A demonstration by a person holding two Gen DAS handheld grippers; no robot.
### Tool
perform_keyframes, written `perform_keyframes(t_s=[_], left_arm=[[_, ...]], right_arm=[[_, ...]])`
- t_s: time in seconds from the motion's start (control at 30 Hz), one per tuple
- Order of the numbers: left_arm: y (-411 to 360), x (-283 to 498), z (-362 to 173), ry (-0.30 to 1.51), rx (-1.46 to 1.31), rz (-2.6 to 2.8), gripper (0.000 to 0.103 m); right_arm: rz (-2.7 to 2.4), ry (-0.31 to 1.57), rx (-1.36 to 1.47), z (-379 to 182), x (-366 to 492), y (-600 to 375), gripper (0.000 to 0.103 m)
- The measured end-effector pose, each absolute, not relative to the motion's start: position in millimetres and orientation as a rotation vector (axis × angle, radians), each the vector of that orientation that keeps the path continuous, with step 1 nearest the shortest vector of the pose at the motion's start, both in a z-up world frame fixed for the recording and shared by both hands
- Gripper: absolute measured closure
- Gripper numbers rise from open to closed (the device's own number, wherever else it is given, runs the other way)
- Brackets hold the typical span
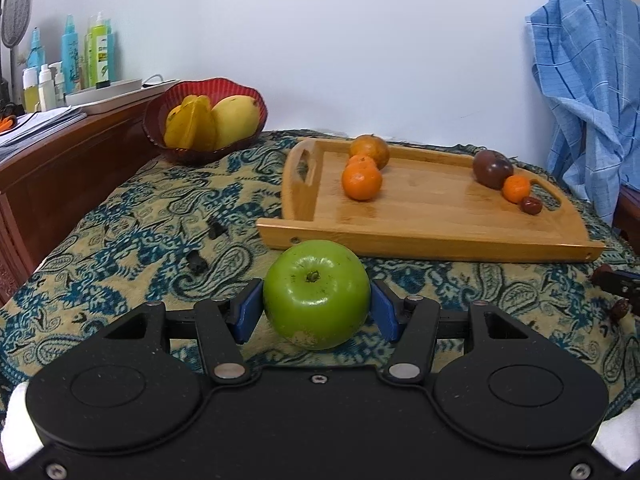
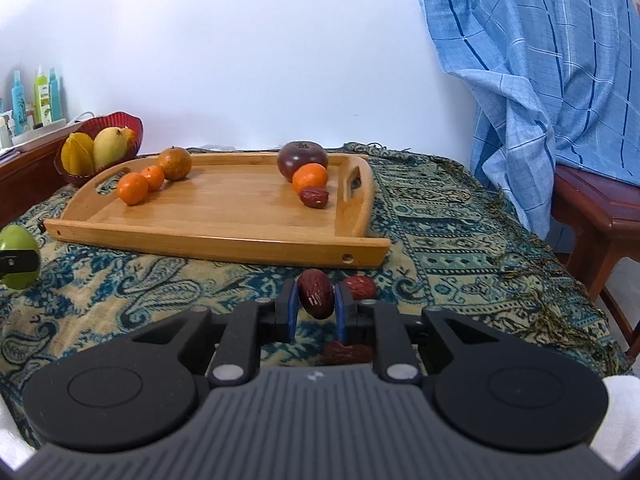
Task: Organize fruits
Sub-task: 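Carry the apple with the left tool while the right tool carries the jujube over the tray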
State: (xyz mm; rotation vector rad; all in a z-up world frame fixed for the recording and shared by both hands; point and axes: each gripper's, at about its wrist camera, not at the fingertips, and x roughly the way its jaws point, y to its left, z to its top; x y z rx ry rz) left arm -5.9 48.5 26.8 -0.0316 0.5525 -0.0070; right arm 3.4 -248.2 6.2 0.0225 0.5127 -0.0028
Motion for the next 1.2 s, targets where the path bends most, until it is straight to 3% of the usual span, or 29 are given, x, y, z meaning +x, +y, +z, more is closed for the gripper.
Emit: perform_keyframes(t_s=[1.2], left_arm=[[-15,91,49,0.529,0.017,-0.103,0.048]], right_arm=[[-0.022,0.493,0.081,17,94,-242,0.080]])
